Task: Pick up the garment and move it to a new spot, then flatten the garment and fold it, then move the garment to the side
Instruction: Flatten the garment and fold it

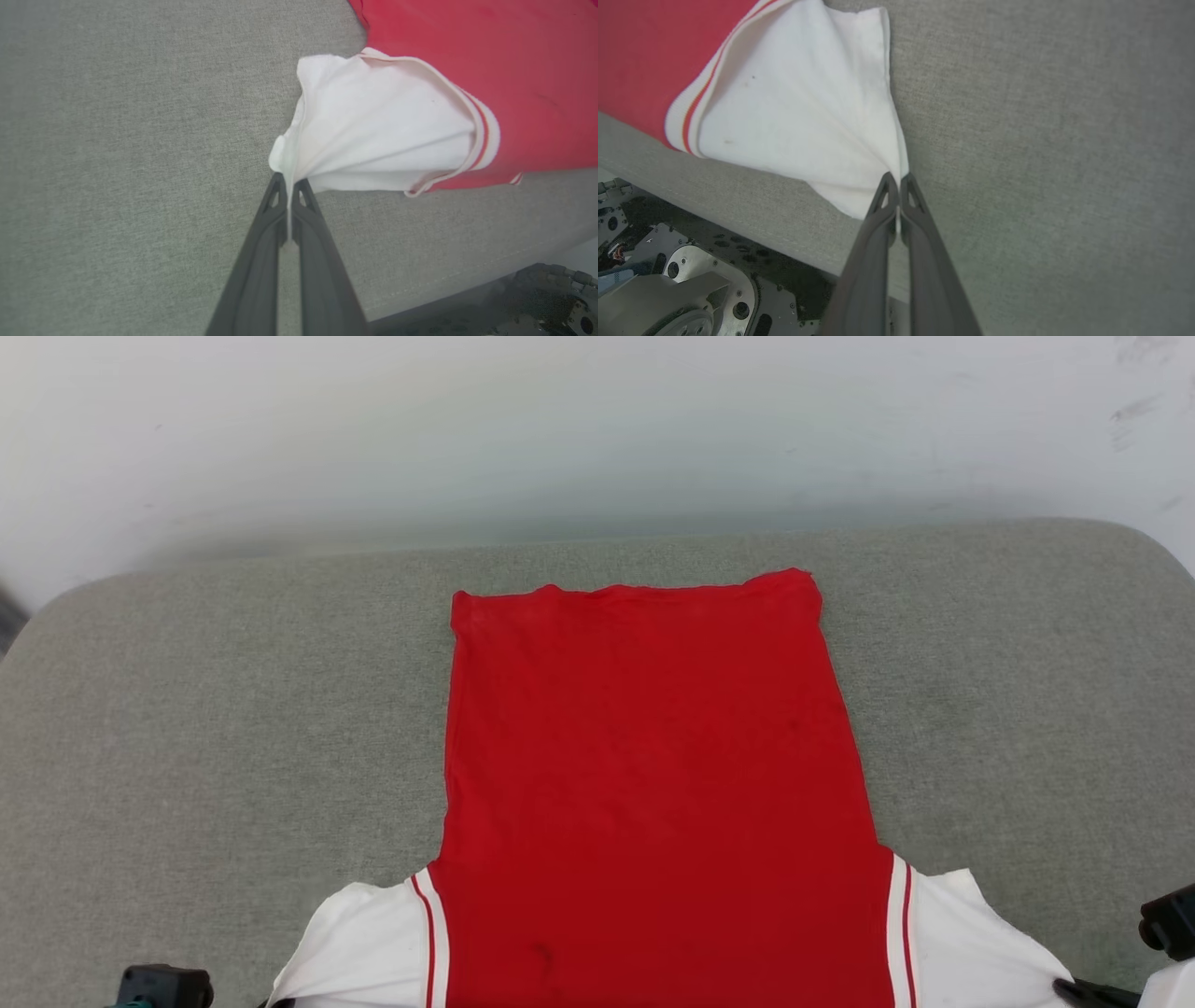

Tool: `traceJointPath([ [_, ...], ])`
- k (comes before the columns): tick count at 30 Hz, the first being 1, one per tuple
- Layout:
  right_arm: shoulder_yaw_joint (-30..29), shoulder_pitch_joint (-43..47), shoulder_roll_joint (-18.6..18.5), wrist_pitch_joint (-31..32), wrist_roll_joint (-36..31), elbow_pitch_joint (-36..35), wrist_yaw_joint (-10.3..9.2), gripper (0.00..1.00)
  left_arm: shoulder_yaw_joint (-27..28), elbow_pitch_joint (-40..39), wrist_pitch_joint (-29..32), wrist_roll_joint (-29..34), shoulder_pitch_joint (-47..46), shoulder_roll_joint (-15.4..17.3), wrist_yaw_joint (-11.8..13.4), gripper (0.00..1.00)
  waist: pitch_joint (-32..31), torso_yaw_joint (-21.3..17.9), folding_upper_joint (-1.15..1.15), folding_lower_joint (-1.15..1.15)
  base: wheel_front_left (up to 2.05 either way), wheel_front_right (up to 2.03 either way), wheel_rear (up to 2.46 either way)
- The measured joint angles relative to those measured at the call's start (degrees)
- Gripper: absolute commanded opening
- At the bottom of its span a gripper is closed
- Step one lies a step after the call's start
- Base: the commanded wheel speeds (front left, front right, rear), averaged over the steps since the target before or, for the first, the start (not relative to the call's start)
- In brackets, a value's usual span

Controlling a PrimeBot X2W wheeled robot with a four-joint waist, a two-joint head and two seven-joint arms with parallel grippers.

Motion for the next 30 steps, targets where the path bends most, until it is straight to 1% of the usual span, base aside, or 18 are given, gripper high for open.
traceJointPath([
  [4,-3.22,1.79,0.97,3.33,-1.26,-0.85,-0.01,0.00,-0.43,0.01,-0.04,0.77,-0.16,-1.01,0.03,0.00,0.69,0.45,0.00,0.00,0.00,0.00,0.00],
  [5,-4.17,1.80,1.26,3.88,-1.86,-1.35,-0.01,0.02,-0.53,0.00,-0.03,1.14,-0.39,-1.18,0.02,0.00,0.94,0.56,0.00,0.01,0.00,0.00,0.00],
  [6,-5.39,1.70,1.46,4.27,-2.74,-1.83,-0.01,0.40,-0.48,-0.05,-0.03,1.41,-0.77,-1.32,0.03,0.00,1.23,0.66,0.00,0.01,0.00,0.00,0.00],
  [7,-6.61,1.47,1.47,4.80,-3.39,-2.35,-0.02,1.00,-0.45,-0.10,-0.03,1.69,-1.26,-1.44,0.03,0.00,1.54,0.75,0.00,0.01,0.00,0.00,0.00],
  [11,-12.06,-1.72,1.08,6.86,-5.77,-6.60,-0.03,1.00,-0.16,-0.79,-0.08,3.76,-3.48,-1.82,0.60,0.00,3.26,1.22,0.00,0.01,0.00,0.00,0.00],
  [14,-16.31,-6.26,-0.34,9.15,-7.38,-10.99,-0.02,1.00,0.10,-2.03,-0.25,5.36,-5.39,-2.47,0.90,0.00,5.17,1.68,0.00,0.02,0.00,0.00,0.00],
  [17,-19.75,-12.41,-2.21,12.70,-10.22,-14.61,-0.03,1.00,0.16,-3.25,-0.13,7.58,-7.97,-3.12,1.56,0.00,7.60,2.43,0.00,0.02,0.00,0.00,0.00],
  [20,-22.28,-20.56,-1.56,17.16,-10.54,-16.99,-0.03,1.00,0.38,-4.47,-0.05,9.26,-10.27,-4.20,2.08,0.00,10.42,3.47,0.00,0.02,0.00,0.00,0.00],
  [23,-21.42,-29.07,-0.94,24.77,-10.54,-18.35,-0.01,1.00,0.66,-5.47,-0.24,11.05,-12.30,-4.98,2.58,0.00,13.56,4.64,0.00,0.03,0.00,0.00,0.00],
  [25,-20.56,-35.27,-0.41,31.20,-9.99,-17.40,-0.02,1.00,1.01,-6.15,-0.51,11.92,-13.74,-5.80,2.72,0.00,15.78,5.51,0.00,0.03,0.00,0.00,0.00],
  [28,-19.11,-43.64,1.19,41.49,-10.04,-13.47,-0.02,1.00,1.60,-7.11,-0.77,12.89,-15.96,-7.37,2.60,0.00,19.11,7.00,0.00,0.03,0.00,0.00,0.00],
  [30,-18.53,-48.48,3.00,48.65,-10.51,-9.91,-0.04,1.00,1.86,-7.50,-1.02,13.96,-17.33,-7.93,2.60,0.00,21.26,8.07,0.00,0.03,0.00,0.00,0.00],
])
